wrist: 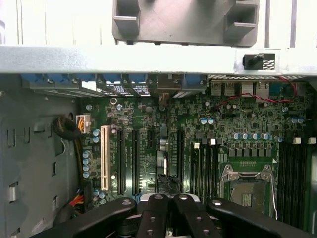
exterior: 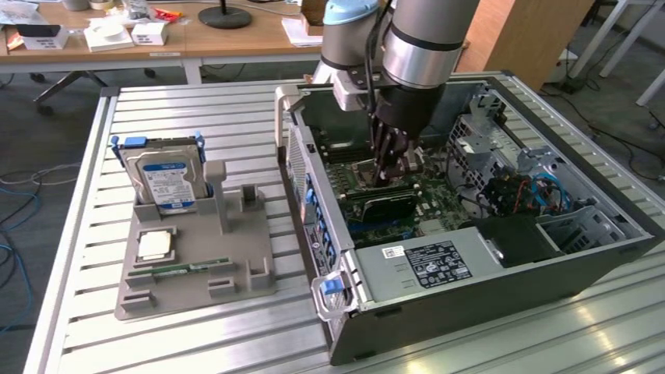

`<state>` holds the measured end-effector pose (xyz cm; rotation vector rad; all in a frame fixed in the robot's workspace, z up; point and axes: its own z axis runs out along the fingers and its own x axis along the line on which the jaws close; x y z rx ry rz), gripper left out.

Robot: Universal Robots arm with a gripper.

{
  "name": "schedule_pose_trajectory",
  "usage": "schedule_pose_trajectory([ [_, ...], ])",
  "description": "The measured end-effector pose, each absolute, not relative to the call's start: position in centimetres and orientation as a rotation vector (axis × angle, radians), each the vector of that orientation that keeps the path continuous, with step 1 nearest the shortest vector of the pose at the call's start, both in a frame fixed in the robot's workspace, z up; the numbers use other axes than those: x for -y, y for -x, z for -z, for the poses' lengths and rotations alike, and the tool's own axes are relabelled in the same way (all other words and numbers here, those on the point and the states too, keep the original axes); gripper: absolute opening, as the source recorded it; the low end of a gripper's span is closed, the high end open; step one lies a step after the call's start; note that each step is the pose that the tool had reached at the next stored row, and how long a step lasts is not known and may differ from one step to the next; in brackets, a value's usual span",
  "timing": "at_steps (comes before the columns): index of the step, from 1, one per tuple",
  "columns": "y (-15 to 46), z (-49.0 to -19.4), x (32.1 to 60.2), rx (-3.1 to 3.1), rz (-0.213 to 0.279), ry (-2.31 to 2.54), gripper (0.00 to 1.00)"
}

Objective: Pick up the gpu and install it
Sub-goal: 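Press down on the gpu until it lock into place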

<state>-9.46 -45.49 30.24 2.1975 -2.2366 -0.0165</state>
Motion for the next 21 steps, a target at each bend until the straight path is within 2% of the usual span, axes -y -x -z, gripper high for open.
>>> schedule_pose_trajectory([
  [21, 9.5, -28.9, 45.1, 2.237, 0.017, -2.198, 0.10],
])
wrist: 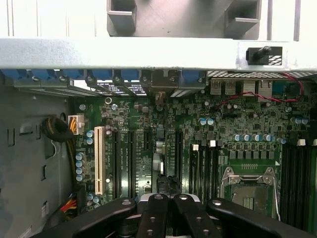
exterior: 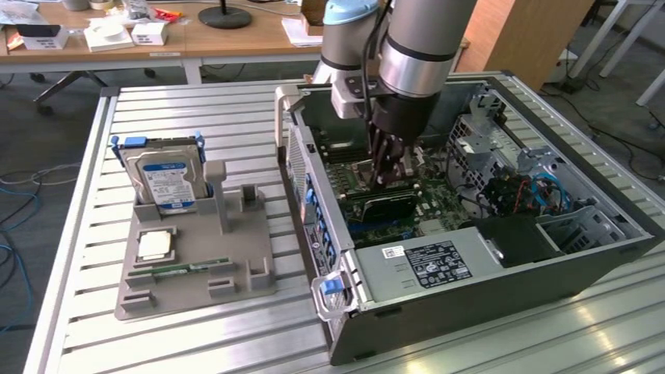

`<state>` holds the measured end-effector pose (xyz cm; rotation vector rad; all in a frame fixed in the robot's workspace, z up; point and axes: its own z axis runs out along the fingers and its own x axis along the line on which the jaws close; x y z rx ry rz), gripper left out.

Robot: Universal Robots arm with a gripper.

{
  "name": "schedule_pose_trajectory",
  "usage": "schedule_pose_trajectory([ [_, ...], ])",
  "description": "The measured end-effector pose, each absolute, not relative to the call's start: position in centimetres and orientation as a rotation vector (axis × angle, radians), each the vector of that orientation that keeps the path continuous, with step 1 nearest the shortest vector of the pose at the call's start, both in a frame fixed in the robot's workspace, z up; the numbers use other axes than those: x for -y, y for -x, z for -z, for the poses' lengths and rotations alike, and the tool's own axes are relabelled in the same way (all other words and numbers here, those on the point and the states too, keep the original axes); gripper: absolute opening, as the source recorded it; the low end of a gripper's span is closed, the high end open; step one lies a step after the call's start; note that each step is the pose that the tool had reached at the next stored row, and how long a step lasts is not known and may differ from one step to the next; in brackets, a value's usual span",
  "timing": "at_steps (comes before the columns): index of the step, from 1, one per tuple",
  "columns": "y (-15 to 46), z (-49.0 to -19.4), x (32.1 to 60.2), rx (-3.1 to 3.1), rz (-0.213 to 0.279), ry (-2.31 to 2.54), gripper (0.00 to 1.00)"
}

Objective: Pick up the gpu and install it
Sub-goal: 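Press down on the gpu until it lock into place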

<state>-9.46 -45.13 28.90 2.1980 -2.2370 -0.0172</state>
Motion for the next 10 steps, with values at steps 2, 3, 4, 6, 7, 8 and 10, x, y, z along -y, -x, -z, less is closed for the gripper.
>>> schedule_pose_trajectory([
  [2, 9.45, -28.68, 45.13, 2.237, 0.017, -2.198, 0.10],
  [3, 9.46, -28.56, 45.13, 2.237, 0.017, -2.198, 0.10],
  [4, 9.46, -28.48, 45.13, 2.237, 0.017, -2.198, 0.10],
  [6, 9.46, -28.48, 45.13, 2.237, 0.017, -2.198, 0.10],
  [7, 9.46, -28.48, 45.13, 2.237, 0.017, -2.198, 0.10],
  [8, 9.46, -28.47, 45.13, 2.237, 0.017, -2.198, 0.10],
  [10, 9.46, -28.32, 45.13, 2.237, 0.017, -2.198, 0.10],
])
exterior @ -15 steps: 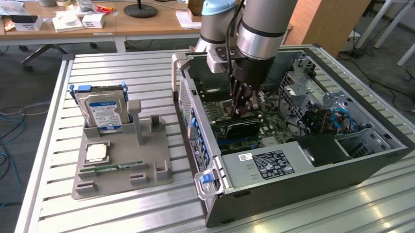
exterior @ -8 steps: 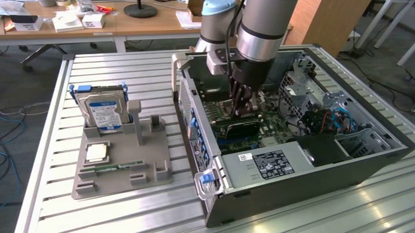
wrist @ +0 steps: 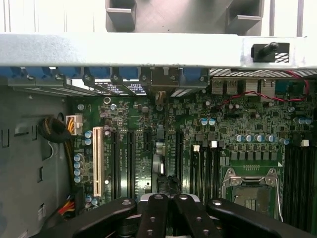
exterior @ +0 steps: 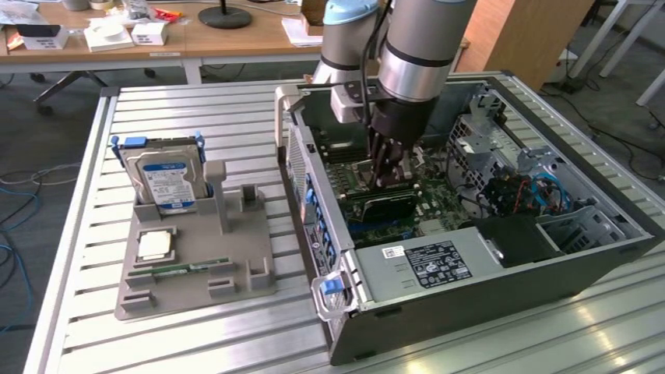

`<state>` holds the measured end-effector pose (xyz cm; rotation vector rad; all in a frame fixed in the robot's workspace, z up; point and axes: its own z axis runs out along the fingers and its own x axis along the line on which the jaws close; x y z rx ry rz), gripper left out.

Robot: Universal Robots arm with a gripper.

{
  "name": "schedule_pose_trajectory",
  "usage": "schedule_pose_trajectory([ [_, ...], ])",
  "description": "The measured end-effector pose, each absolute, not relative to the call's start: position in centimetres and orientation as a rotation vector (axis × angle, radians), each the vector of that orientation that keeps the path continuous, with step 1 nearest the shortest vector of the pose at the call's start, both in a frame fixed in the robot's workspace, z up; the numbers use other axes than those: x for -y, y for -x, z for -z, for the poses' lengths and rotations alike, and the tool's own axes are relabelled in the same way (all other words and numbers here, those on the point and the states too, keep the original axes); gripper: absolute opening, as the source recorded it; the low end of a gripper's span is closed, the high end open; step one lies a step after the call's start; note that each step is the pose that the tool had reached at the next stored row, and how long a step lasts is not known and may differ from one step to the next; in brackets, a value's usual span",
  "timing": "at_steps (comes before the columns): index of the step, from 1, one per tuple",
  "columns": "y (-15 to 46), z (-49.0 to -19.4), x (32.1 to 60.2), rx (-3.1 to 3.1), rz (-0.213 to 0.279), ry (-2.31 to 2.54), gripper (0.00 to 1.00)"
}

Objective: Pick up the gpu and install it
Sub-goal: 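Press down on the gpu until it lock into place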

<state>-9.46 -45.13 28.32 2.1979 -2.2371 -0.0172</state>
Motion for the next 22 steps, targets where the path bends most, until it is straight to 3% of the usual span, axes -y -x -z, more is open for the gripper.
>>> schedule_pose_trajectory([
  [22, 9.53, -27.27, 44.97, 2.237, 0.017, -2.198, 0.10],
])
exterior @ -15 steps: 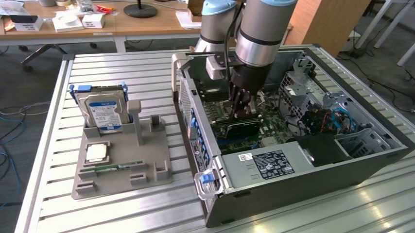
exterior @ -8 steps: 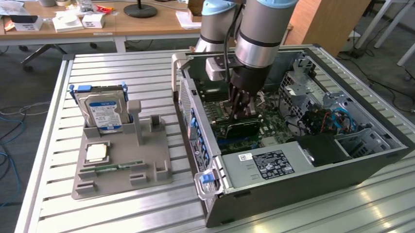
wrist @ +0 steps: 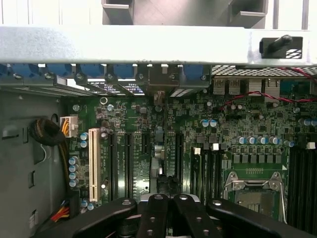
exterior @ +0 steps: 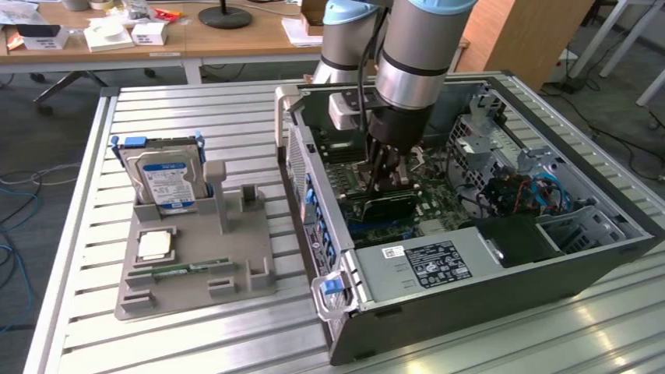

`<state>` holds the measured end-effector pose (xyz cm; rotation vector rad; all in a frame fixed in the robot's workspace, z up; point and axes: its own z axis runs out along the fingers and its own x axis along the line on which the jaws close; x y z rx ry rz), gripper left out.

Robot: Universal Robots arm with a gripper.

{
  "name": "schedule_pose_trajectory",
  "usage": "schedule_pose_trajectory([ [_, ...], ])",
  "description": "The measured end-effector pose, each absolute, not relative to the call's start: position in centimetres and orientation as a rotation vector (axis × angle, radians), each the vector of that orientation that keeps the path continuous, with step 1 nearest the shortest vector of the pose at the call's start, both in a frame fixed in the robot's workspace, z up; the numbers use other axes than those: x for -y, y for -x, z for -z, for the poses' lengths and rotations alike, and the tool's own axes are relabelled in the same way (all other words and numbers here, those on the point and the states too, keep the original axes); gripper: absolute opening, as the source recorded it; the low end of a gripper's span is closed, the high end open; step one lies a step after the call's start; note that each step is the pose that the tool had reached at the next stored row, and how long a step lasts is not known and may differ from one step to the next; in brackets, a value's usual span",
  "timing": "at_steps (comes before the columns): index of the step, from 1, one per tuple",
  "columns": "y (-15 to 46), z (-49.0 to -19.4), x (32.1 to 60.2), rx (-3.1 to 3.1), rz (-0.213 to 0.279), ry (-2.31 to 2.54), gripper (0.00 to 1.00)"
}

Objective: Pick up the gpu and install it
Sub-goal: 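Press down on the gpu until it lock into place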

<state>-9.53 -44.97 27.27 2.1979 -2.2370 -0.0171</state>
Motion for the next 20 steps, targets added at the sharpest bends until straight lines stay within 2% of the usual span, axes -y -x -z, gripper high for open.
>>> schedule_pose_trajectory([
  [20, 9.60, -26.69, 44.87, 2.238, 0.019, -2.199, 0.10],
])
